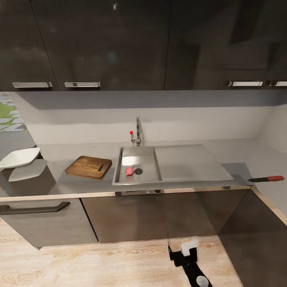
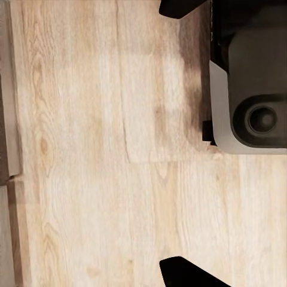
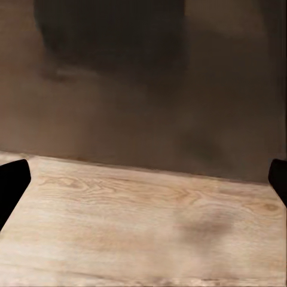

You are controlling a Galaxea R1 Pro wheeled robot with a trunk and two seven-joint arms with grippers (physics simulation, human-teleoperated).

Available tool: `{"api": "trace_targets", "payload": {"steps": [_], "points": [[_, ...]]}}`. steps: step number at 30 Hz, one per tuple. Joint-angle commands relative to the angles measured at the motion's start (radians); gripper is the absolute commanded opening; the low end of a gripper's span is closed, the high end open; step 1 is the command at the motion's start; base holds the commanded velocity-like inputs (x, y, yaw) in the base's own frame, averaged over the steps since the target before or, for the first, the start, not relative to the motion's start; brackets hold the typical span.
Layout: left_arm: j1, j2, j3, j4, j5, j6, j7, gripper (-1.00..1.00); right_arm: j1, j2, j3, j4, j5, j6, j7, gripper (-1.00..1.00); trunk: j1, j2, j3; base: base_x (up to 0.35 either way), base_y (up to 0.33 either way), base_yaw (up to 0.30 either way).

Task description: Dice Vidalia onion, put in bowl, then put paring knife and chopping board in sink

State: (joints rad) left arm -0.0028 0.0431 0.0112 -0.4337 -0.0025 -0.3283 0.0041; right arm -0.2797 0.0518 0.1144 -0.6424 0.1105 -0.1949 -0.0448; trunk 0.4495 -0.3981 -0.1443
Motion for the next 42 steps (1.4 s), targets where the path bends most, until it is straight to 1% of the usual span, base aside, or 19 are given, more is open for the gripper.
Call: {"api": "trace_targets", "payload": {"steps": [1,6,10,13,16,18,19,20,21,22,23,25,27,29,31,32,33,37,42], "points": [[0.0,0.0,0.001,0.0,0.0,-0.002,0.0,1.0,-0.001,-0.001,0.001,0.075,0.011,-0.043,-0.004,1.0,0.001,-0.002,-0.002,0.0,0.0,0.0],[0.0,0.002,0.002,0.0,0.003,-0.002,0.001,1.0,-0.001,-0.002,0.0,0.18,0.011,-0.072,-0.002,1.0,0.001,-0.002,-0.002,0.0,0.0,0.0],[0.0,0.006,0.002,-0.011,0.007,-0.002,0.002,1.0,-0.001,-0.003,-0.001,0.234,0.011,-0.078,-0.001,1.0,0.001,-0.002,-0.002,0.0,0.0,0.0],[0.0,0.008,0.002,-0.053,0.013,0.001,0.003,1.0,-0.001,-0.003,-0.002,0.26,0.01,-0.08,-0.002,1.0,0.001,-0.002,-0.002,0.0,0.0,0.0],[0.0,0.007,0.014,-0.139,0.025,0.005,0.004,1.0,-0.001,-0.003,-0.003,0.273,0.01,-0.08,-0.002,1.0,0.001,-0.002,-0.002,0.0,0.0,0.0],[0.0,0.005,0.039,-0.195,0.031,0.01,0.005,1.0,-0.001,-0.003,-0.004,0.276,0.009,-0.08,-0.003,1.0,0.001,-0.002,-0.002,0.0,0.0,0.0],[0.0,0.002,0.061,-0.233,0.035,0.018,0.005,1.0,-0.001,-0.004,-0.005,0.277,0.009,-0.08,-0.003,1.0,0.001,-0.002,-0.002,0.0,0.0,0.0],[0.0,-0.001,0.081,-0.273,0.037,0.036,0.004,1.0,-0.001,-0.004,-0.005,0.278,0.009,-0.08,-0.003,1.0,0.001,-0.002,-0.002,0.0,0.0,0.0],[0.0,-0.012,0.104,-0.367,0.039,0.114,0.004,1.0,-0.001,-0.005,-0.006,0.278,0.009,-0.08,-0.003,1.0,0.001,-0.002,-0.002,0.0,0.0,0.0],[0.0,-0.014,0.109,-0.422,0.04,0.168,0.003,1.0,-0.001,-0.005,-0.007,0.279,0.009,-0.08,-0.003,1.0,0.001,-0.002,-0.002,0.0,0.0,0.0],[0.0,-0.015,0.111,-0.451,0.04,0.196,0.003,1.0,-0.001,-0.005,-0.007,0.279,0.009,-0.08,-0.003,1.0,0.001,-0.002,-0.002,0.0,0.0,0.0],[0.0,-0.017,0.115,-0.572,0.04,0.303,0.002,1.0,-0.001,-0.006,-0.007,0.279,0.009,-0.08,-0.003,1.0,0.001,-0.002,-0.002,0.0,0.0,0.0],[0.0,-0.017,0.116,-0.633,0.041,0.35,0.002,1.0,-0.001,-0.006,-0.007,0.279,0.009,-0.08,-0.003,1.0,0.001,-0.002,-0.002,0.0,0.0,0.0],[0.0,-0.018,0.117,-0.753,0.04,0.423,0.002,1.0,-0.001,-0.006,-0.007,0.279,0.008,-0.08,-0.003,1.0,0.001,-0.002,-0.002,0.0,0.0,0.0],[0.0,-0.018,0.117,-0.836,0.04,0.472,0.002,1.0,-0.001,-0.006,-0.007,0.279,0.008,-0.08,-0.004,1.0,0.001,-0.002,-0.002,0.0,0.0,0.0],[0.0,-0.018,0.118,-0.913,0.04,0.526,0.002,1.0,-0.001,-0.006,-0.007,0.279,0.008,-0.079,-0.004,1.0,0.001,-0.002,-0.002,0.0,0.0,0.0],[0.001,-0.018,0.118,-0.959,0.04,0.565,0.002,1.0,-0.001,-0.006,-0.007,0.279,0.008,-0.079,-0.004,1.0,0.001,-0.002,-0.002,0.0,0.0,0.0],[0.001,-0.018,0.118,-1.059,0.039,0.667,0.001,1.0,-0.001,-0.006,-0.007,0.279,0.008,-0.078,-0.005,1.0,0.001,-0.002,-0.002,0.0,0.0,0.0],[0.001,-0.019,0.12,-1.103,0.039,0.707,0.001,1.0,-0.001,-0.006,-0.008,0.279,0.008,-0.078,-0.006,1.0,0.001,-0.002,-0.002,0.0,0.0,0.0]]}}
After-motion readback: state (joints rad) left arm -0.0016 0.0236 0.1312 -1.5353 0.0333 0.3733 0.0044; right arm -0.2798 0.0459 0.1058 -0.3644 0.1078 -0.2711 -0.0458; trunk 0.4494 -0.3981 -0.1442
